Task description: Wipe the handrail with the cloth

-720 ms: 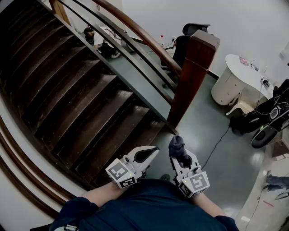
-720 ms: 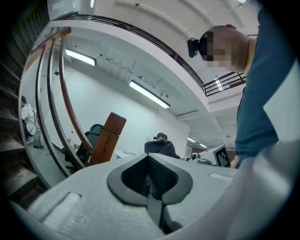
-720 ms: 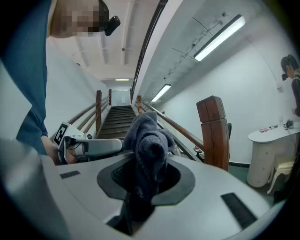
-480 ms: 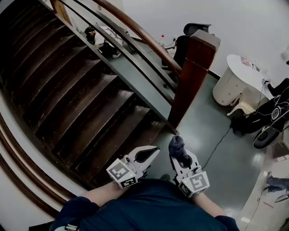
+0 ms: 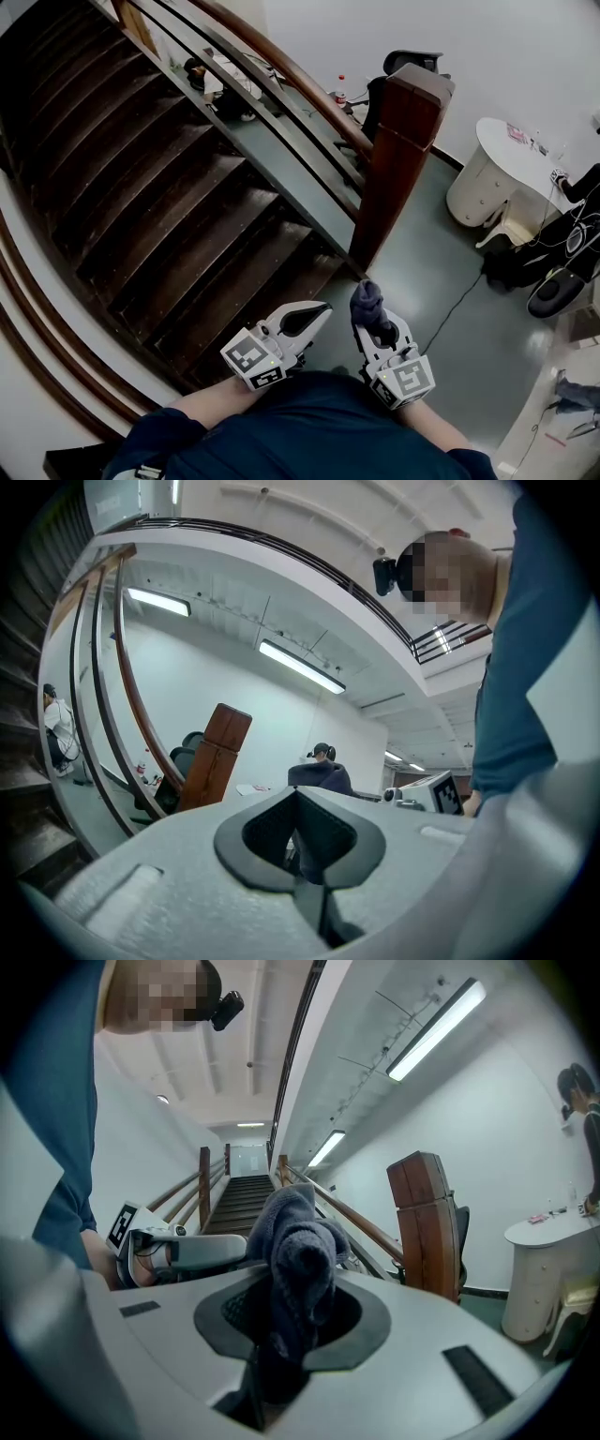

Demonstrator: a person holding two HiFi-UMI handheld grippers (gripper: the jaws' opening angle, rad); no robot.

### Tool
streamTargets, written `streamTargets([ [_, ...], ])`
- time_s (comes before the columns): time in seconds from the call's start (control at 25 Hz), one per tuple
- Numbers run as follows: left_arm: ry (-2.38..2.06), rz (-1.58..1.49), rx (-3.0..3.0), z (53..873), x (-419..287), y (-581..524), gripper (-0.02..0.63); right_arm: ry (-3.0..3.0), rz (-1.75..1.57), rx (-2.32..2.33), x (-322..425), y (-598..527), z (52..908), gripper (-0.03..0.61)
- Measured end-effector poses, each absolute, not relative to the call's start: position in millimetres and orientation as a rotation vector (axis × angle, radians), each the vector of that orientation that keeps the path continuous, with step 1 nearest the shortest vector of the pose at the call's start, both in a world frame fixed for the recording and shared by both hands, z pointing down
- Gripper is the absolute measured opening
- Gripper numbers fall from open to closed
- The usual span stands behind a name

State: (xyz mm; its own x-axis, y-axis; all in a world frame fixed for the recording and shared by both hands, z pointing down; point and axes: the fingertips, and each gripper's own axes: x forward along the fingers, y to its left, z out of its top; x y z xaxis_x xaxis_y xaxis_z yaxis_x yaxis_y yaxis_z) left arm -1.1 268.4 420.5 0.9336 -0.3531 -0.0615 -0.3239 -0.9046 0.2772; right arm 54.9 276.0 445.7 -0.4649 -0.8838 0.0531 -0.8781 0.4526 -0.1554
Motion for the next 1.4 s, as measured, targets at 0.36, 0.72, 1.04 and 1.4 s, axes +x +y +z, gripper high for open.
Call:
streamTargets([
  [0.36,-0.56,-0.148,2.851,422,25,221,0.005,2.681,-0.228,-1.58,83,222,449,0.094],
  [0.72,-0.615,-0.254,2.935,407,12,55,0.005,2.745,-0.193,-1.651,75,77,449,0.094],
  [1.04,-0.509,-0.224,2.948,404,31,-80,0.005,2.732,-0.118,-1.746,74,-80,435,0.094],
  [1.4,-0.621,-0.226,2.926,406,50,-170,0.005,2.715,-0.113,-1.855,94,-201,443,0.094],
])
